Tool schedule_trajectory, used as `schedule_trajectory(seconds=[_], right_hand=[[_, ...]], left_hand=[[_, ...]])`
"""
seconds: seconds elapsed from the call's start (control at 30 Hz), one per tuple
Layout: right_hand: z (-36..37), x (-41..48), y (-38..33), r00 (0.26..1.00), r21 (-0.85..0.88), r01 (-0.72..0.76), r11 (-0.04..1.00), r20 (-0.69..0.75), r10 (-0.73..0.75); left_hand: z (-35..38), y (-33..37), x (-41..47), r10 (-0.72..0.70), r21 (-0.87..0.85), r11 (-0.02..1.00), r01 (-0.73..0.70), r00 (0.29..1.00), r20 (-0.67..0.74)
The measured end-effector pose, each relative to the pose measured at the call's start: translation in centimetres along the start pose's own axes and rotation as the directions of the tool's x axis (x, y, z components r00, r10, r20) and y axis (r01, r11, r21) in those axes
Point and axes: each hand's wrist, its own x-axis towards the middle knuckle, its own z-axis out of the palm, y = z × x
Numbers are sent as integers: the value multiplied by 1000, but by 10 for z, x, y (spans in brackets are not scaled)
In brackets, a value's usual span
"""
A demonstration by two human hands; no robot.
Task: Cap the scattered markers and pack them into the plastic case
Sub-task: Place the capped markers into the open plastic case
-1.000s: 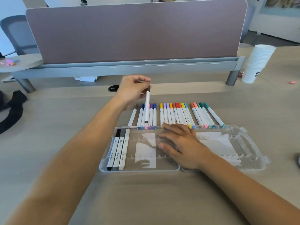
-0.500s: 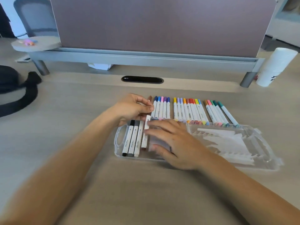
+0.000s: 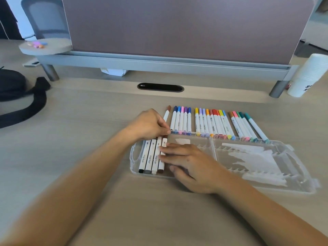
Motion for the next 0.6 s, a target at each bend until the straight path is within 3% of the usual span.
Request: schedule_trajectory(seconds=[0.17,0.37,0.6], right_hand=[[-3,-1,-1,998,-43,-34,998,50,36],[-3,-1,-1,996,-57,-65,996,58,69],[-10,-5,0,996,57,-71,996,-56,75]], left_hand=[[-5,-3,2,14,-2,1000,-14,1000,-19],[-6,-8,23,-22,40,999,32,975,-222],[8,4,67,-57,199,974,108,968,-245]])
